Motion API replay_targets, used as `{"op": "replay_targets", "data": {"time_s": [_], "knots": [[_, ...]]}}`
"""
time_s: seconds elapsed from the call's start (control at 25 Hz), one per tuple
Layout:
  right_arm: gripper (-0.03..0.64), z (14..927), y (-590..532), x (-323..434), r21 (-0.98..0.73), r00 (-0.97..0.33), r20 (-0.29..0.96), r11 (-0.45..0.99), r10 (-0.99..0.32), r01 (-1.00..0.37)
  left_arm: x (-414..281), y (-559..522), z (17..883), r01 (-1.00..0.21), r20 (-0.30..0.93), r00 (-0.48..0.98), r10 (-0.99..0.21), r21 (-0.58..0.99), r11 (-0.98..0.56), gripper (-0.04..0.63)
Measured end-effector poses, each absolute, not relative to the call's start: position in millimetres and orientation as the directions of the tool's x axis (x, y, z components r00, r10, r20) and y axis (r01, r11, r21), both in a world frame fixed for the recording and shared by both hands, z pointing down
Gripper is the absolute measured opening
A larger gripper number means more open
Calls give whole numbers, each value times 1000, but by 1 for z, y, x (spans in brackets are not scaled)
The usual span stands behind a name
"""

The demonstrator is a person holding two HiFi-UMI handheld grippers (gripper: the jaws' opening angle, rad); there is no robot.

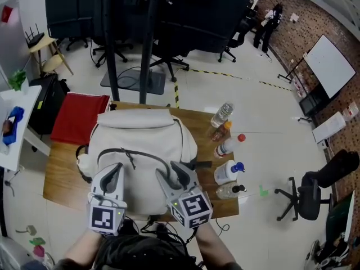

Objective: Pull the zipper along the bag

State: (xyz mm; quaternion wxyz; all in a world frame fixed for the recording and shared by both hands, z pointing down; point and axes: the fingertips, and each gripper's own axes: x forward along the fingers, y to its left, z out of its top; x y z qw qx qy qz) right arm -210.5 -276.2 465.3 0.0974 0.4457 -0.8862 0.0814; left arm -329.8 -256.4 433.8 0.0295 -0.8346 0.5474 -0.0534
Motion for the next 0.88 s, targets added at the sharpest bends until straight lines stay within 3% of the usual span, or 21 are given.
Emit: {"op": "replay_targets", "data": {"time_s": [0.08,0.2,0.44,0.64,0.88], "knots": [[235,472,-277,-216,-53,-582,293,594,-759,-802,-332,-258,434,-909,56,400,-915,-103,-404,37],[250,479,-283,-220,-50,-560,355,583,-748,-811,-334,-260,435,-906,55,406,-912,-104,-410,37],[250,490,-292,-222,-32,-510,449,557,-734,-830,-337,-262,437,-905,53,411,-910,-99,-414,37],[235,485,-289,-228,-130,-531,461,537,-712,-833,-337,-262,435,-895,51,432,-901,-105,-434,37],[202,493,-288,-232,4,-463,501,538,-731,-843,-335,-266,440,-886,58,447,-893,-109,-451,37]]}}
